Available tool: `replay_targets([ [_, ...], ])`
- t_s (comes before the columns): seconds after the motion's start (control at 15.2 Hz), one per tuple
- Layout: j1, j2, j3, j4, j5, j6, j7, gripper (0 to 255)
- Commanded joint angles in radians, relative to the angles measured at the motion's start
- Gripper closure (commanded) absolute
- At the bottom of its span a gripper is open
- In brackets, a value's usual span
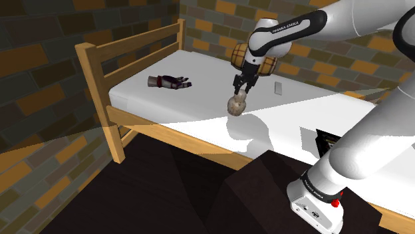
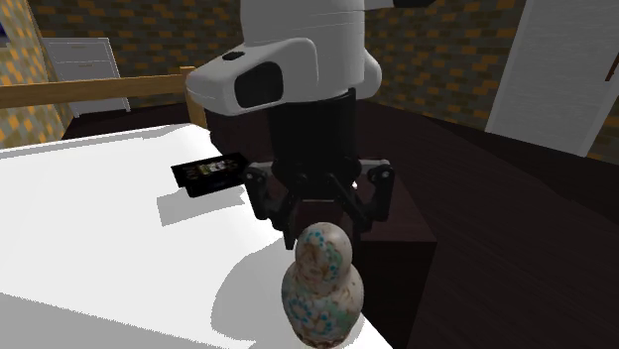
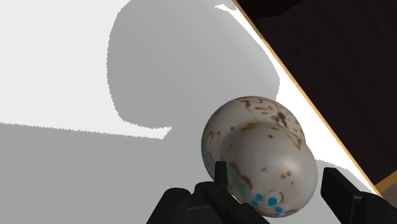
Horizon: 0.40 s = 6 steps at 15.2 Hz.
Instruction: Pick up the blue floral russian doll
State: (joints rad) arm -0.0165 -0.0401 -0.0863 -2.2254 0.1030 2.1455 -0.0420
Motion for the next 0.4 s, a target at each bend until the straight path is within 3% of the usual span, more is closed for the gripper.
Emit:
replay_targets([
  [0.0, -0.001, -0.013, -0.001, 0.015, -0.003, -0.027, 0.002, 255],
  [0.33, -0.001, -0.031, -0.001, 0.039, -0.007, -0.069, 0.008, 255],
])
